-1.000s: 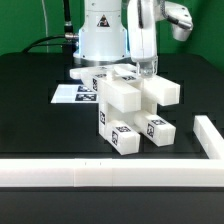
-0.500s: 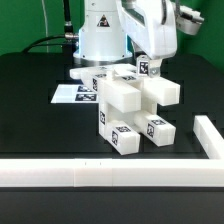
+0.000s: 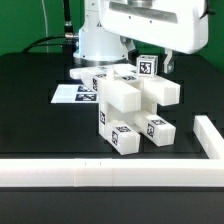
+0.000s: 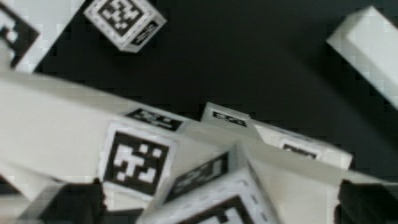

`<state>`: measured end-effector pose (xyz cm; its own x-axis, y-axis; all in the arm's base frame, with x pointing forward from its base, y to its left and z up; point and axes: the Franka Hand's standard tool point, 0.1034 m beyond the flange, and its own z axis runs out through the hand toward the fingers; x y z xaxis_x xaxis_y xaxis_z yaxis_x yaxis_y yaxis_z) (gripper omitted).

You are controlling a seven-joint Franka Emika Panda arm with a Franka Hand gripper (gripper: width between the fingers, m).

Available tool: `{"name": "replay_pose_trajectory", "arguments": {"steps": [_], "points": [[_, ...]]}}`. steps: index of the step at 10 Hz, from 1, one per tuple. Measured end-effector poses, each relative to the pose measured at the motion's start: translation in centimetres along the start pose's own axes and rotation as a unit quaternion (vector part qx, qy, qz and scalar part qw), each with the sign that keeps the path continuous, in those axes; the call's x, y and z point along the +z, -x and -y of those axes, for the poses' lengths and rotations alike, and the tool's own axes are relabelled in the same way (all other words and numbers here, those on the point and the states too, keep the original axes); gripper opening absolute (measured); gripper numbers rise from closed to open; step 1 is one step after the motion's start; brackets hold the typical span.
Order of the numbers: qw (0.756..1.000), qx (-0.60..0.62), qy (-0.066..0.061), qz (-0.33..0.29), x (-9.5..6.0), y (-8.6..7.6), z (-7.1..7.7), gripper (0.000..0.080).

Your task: Assemble chair

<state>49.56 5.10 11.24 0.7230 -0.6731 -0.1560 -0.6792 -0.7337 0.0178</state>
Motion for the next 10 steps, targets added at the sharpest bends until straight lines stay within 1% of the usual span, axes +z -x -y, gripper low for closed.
{"name": "replay_pose_trajectory", "arguments": {"steps": [3,6,8,9,10], "points": [[0.994,-0.113,0.005,-0.003,0.0,-0.03,-0.06,0.0649],[0.98,-0.2,0.005,-0.002,0.0,-0.12,-0.14,0.0649],[0.981,-0.196,0.005,-0.002,0.0,-0.12,-0.13,0.0386],[0.981,-0.196,0.005,-0.002,0.0,-0.12,-0.13,0.0285],[0.981,-0.196,0.005,-0.002,0.0,-0.12,-0.13,0.0285]]}}
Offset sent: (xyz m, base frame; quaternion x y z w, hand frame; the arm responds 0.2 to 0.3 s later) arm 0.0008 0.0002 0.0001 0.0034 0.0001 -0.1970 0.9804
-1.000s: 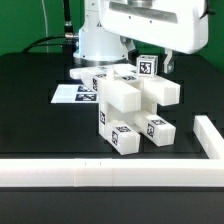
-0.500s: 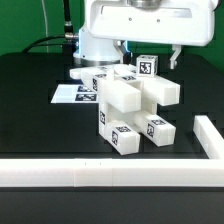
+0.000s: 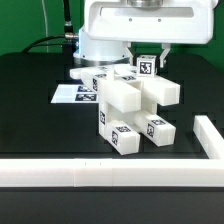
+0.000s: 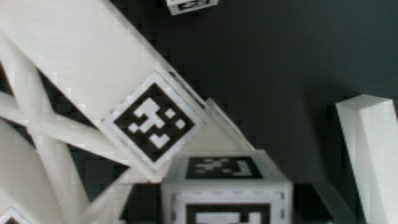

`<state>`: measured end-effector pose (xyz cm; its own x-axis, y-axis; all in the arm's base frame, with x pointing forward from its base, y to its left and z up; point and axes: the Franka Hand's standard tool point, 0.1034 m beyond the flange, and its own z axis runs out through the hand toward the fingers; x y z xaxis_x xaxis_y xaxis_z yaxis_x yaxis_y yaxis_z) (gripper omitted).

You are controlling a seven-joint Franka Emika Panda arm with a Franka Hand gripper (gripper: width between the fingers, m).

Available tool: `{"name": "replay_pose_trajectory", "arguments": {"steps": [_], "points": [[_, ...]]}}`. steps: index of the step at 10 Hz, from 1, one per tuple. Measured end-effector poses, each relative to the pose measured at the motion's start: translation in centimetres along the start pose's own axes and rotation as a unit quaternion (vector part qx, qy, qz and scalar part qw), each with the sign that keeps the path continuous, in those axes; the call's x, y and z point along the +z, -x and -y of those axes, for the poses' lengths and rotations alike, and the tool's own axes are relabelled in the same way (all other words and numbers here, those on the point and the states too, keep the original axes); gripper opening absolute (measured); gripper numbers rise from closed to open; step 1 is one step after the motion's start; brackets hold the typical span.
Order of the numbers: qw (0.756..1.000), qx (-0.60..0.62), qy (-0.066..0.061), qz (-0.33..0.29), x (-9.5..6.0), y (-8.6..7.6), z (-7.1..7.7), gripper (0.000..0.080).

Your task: Assemble chair

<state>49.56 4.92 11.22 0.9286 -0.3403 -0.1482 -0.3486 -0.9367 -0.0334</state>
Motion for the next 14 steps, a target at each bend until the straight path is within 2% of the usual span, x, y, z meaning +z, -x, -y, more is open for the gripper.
{"name": "replay_pose_trajectory", "arguments": {"steps": [4,10,13,14], "points": [[0.998,0.062,-0.001,0.0,0.0,0.02,0.05,0.0285],[0.972,0.233,-0.002,0.001,0.01,0.05,0.19,0.0287],[0.942,0.336,-0.007,0.004,0.05,0.15,0.45,0.0287],[0.921,0.389,-0.011,0.007,0.05,0.21,0.65,0.0287]]}}
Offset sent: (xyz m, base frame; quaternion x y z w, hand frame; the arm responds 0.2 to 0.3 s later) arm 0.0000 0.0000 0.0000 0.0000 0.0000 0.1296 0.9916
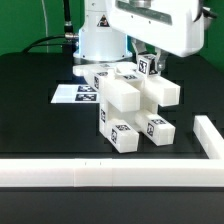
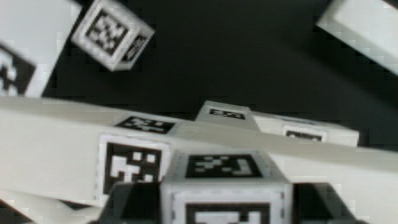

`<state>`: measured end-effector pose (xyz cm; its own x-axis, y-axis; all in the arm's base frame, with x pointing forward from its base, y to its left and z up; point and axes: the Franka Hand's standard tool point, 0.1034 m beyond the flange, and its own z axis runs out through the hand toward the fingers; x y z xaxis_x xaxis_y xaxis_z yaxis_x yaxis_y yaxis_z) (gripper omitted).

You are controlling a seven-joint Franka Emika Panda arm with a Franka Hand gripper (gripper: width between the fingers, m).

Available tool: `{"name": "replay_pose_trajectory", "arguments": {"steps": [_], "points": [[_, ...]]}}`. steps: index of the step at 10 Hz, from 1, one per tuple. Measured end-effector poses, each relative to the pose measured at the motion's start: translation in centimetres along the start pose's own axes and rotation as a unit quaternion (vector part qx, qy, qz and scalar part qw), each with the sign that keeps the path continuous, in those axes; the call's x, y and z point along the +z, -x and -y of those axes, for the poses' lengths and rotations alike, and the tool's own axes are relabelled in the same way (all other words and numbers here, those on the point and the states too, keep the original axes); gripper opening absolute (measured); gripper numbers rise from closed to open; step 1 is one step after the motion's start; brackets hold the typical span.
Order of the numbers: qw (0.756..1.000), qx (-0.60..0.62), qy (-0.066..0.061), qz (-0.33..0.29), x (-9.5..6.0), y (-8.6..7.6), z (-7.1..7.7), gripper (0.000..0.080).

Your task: Assemble chair

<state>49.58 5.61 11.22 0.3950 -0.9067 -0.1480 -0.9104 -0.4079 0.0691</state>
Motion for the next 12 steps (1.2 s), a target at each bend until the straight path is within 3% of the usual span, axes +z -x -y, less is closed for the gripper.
{"name": "replay_pose_trajectory", "arguments": {"steps": [7,8,9,10,12], "points": [[0.985,0.173,-0.005,0.007,-0.01,0.46,0.34,0.0291],[0.985,0.174,-0.005,0.007,0.01,0.47,0.34,0.0492],[0.985,0.171,-0.005,0.007,0.01,0.47,0.34,0.0492],[0.986,0.164,-0.005,0.007,0.01,0.47,0.34,0.0618],[0.995,0.098,0.002,0.005,0.0,0.5,0.17,0.0647]]}}
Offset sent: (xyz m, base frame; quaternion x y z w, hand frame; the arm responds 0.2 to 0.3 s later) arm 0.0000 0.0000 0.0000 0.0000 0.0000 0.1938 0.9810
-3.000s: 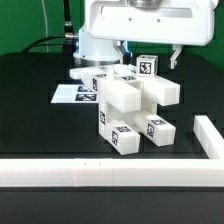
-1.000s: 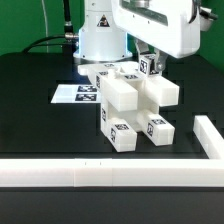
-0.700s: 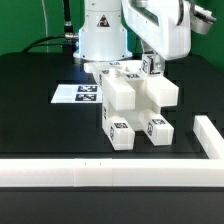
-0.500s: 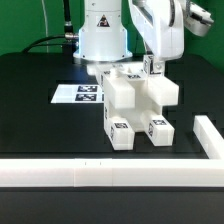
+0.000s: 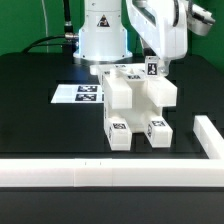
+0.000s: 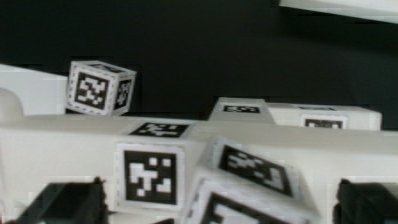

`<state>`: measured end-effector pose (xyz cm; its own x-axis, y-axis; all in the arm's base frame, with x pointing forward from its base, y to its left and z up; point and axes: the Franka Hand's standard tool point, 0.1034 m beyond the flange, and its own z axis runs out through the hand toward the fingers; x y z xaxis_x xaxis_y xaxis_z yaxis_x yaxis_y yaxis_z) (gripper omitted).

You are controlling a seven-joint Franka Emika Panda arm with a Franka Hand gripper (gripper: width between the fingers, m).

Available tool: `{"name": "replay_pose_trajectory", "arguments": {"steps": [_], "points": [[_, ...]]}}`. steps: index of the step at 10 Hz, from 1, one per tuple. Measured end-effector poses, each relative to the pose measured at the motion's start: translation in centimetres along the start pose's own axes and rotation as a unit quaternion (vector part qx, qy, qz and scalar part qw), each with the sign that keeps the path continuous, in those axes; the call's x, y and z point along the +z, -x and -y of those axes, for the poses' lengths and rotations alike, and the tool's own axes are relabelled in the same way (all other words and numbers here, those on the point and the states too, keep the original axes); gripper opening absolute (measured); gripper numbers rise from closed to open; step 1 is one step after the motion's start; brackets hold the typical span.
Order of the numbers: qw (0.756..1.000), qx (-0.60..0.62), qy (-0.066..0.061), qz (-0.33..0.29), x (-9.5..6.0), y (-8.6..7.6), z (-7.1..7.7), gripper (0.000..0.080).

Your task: Assemble chair

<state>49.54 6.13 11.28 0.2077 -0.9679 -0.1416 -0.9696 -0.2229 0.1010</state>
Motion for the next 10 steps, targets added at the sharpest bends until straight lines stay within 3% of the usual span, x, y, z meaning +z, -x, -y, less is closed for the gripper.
{"name": "replay_pose_trajectory", "arguments": {"steps": [5,6,7,8,10], "points": [[0.976,-0.216,0.002,-0.003,-0.29,0.06,0.28,0.0649],[0.965,-0.261,0.008,-0.011,-0.21,0.07,0.19,0.0649],[0.949,-0.313,0.022,-0.026,0.04,0.36,-0.01,0.0649],[0.923,-0.382,0.027,-0.037,0.25,0.62,0.0,0.0649],[0.875,-0.482,0.029,-0.041,0.28,0.68,0.17,0.0649]]}}
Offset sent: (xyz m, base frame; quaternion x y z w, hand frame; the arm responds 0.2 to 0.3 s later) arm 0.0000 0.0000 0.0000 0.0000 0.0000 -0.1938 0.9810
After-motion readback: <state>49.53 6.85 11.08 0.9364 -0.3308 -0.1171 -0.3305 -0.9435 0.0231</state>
